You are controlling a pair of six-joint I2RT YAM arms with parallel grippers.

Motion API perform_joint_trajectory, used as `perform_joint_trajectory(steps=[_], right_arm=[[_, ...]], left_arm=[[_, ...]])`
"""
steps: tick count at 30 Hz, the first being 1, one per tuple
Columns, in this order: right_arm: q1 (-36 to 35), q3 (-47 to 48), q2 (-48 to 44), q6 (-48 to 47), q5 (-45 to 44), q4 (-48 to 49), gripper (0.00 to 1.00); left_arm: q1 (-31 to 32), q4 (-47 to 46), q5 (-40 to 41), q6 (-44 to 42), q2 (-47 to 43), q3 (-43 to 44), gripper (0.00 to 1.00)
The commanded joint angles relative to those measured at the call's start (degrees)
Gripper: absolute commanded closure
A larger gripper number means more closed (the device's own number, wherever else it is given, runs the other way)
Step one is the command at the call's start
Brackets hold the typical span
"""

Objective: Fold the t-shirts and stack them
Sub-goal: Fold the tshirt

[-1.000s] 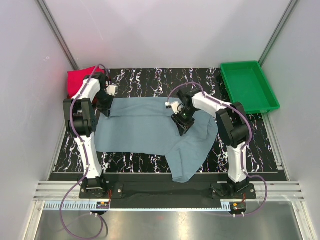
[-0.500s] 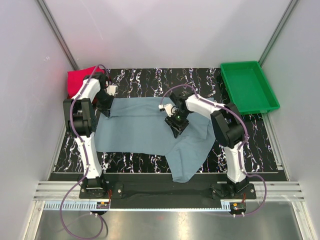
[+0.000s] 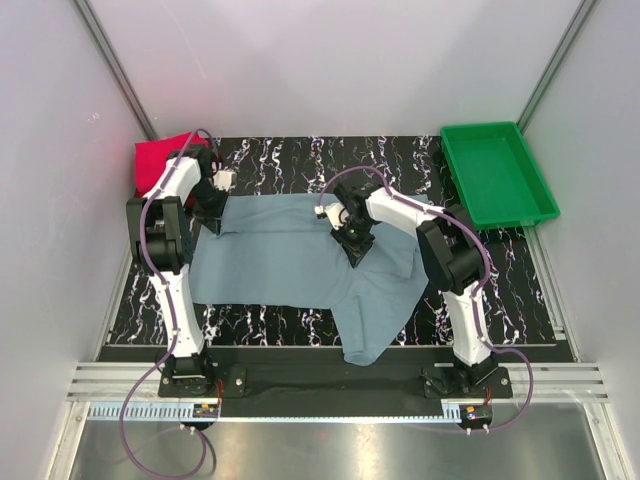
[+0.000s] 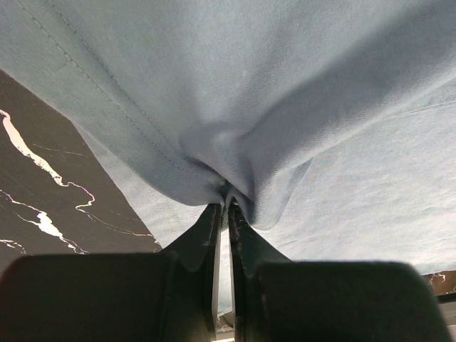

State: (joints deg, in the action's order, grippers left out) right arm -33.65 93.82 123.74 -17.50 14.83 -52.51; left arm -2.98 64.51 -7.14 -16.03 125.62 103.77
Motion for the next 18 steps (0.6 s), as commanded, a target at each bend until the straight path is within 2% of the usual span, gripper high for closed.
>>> perform_joint_trajectory(steps=[1,4,18], right_arm=[[-0.89,0.93,0.63,0.45,-2.17,1.63,0.90],[-0.98,1.36,-1.22,0.53,-1.82,-0.13,0.99],[-0.98,0.66,-12.91,-0.87,2.30,-8.13,1.00]], left_arm=[[0.00,-0.53,-1.83,0.65,-2.66,0.47,0.91],[0.00,-0.70,-1.92,0.74,-2.58,0.38,0.92],[-0.09,-0.88,-1.92,0.74,-3.28,-0.05,0.92]])
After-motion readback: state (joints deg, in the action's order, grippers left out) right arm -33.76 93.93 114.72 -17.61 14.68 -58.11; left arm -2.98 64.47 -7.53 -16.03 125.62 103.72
